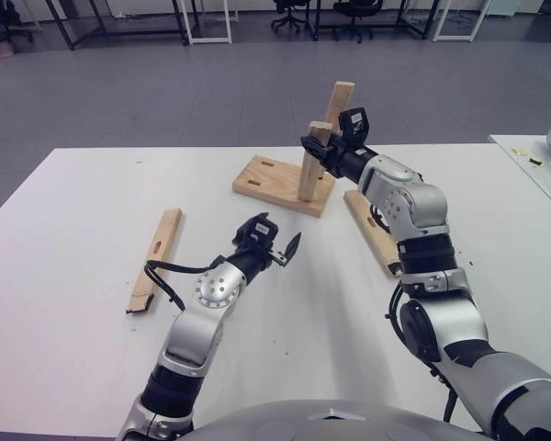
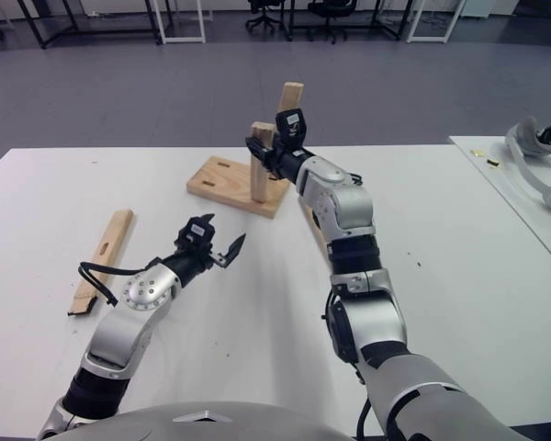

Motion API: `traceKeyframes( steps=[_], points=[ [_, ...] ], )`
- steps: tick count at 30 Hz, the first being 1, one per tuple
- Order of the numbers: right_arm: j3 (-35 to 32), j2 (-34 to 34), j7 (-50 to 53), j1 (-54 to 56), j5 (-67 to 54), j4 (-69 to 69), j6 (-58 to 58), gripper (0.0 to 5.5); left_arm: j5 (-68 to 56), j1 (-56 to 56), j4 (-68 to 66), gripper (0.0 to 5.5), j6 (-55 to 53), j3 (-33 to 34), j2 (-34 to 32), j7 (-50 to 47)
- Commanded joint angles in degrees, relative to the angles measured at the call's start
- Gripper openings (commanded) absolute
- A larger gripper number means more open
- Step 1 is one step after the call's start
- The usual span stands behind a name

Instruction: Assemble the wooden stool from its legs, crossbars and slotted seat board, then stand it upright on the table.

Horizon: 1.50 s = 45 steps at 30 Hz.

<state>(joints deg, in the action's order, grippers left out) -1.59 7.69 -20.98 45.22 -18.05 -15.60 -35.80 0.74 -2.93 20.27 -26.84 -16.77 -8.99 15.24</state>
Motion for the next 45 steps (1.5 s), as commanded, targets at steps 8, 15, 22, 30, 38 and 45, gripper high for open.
traceKeyframes(
  steps=[8, 15, 22, 30, 38, 45],
  points=[
    [8.65, 17.99, -41.22, 6.53, -2.25, -8.93, -0.74, 1.21, 0.62, 0.01, -2.46, 4.3, 1.84, 0.1, 0.75, -1.02],
    [11.15, 22.52, -57.08, 13.19, 1.94, -25.85, 6.95, 1.19, 0.62, -0.02, -2.35, 4.3, 1.61, 0.27, 0.53, -0.66],
    [12.71, 22.99, -56.1, 17.2, 9.49, -37.12, 18.16, 1.53, 0.61, 0.02, -2.15, 4.3, 1.21, 0.06, 0.62, -0.67],
    [7.24, 22.56, -52.71, 22.88, 9.62, -41.59, 22.24, 3.06, 0.49, -0.05, -3.13, 4.3, 1.88, 0.19, 0.79, -0.59],
    [-1.28, 20.39, -49.72, 18.5, -6.27, -9.22, 3.43, 3.06, 0.25, 0.71, -3.6, 4.3, 2.58, 0.28, -0.17, 0.25],
    [-2.27, 11.09, -26.65, 8.38, -6.91, -0.59, -7.37, 3.06, 0.16, 0.43, -3.98, 4.3, 2.57, 0.14, -0.46, 0.66]
  ],
)
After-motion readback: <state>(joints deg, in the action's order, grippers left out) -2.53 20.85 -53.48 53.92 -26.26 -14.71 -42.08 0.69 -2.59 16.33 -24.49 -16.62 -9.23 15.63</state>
